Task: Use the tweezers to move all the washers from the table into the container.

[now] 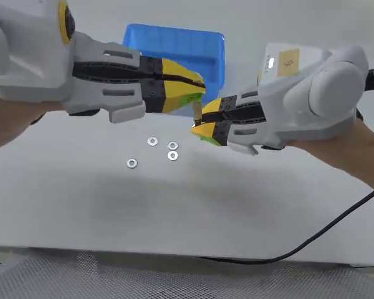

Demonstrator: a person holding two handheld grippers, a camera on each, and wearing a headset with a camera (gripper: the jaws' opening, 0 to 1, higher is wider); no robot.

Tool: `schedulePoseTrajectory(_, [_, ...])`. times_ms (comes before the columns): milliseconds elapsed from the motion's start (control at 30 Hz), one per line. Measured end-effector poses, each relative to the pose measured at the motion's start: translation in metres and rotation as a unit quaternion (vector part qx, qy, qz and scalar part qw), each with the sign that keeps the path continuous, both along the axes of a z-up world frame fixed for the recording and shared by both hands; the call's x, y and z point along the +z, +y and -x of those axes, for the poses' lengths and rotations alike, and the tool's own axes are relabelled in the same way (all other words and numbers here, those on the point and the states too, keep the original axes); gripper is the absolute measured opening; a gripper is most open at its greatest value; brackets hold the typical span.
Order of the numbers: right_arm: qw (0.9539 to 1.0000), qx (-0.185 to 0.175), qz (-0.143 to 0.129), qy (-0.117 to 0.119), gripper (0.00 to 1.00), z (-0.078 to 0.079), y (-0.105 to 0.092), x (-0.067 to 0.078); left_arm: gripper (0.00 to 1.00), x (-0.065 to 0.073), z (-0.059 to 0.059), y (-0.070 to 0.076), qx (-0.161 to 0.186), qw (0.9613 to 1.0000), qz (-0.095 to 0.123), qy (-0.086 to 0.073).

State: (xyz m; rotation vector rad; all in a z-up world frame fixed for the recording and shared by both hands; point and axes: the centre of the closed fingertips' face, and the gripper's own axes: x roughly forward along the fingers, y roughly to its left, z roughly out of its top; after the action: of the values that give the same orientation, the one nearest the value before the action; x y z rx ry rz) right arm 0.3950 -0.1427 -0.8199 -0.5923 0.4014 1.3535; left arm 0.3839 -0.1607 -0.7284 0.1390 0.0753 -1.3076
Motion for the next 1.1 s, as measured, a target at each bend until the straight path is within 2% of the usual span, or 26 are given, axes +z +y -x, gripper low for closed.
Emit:
schedulePoseTrajectory(233, [0.9996, -0.002, -0.004, -0.028, 0.10, -0.016, 0.004, 0.020, 0.04, 0.021, -0.011, 0.000, -0.004, 0.9991, -0.011, -0.040])
schedulePoseTrajectory(467, [0.9984, -0.010, -0.010, -0.055, 0.10, -0.035, 0.008, 0.037, 0.04, 0.035, -0.024, 0.002, -0.003, 0.9980, -0.015, -0.061])
schedulePoseTrajectory(667, [0.9975, -0.019, -0.017, -0.066, 0.10, -0.057, 0.013, 0.043, 0.04, 0.040, -0.043, 0.006, 0.003, 0.9969, -0.021, -0.076])
schedulePoseTrajectory(733, [0.9971, -0.025, -0.016, -0.070, 0.10, -0.066, 0.014, 0.041, 0.04, 0.037, -0.051, 0.008, 0.006, 0.9965, -0.025, -0.079])
schedulePoseTrajectory(833, [0.9972, -0.032, -0.015, -0.065, 0.10, -0.084, 0.016, 0.032, 0.04, 0.030, -0.066, 0.010, 0.016, 0.9967, -0.026, -0.075])
schedulePoseTrajectory(933, [0.9977, -0.035, -0.009, -0.058, 0.10, -0.095, 0.017, 0.020, 0.04, 0.018, -0.079, 0.011, 0.022, 0.9972, -0.028, -0.066])
schedulePoseTrajectory(967, [0.9980, -0.036, -0.004, -0.053, 0.10, -0.103, 0.017, 0.011, 0.04, 0.012, -0.085, 0.011, 0.024, 0.9974, -0.031, -0.061])
schedulePoseTrajectory(1100, [0.9983, -0.037, 0.008, -0.043, 0.10, -0.108, 0.017, -0.005, 0.04, -0.004, -0.098, 0.010, 0.028, 0.9982, -0.029, -0.044])
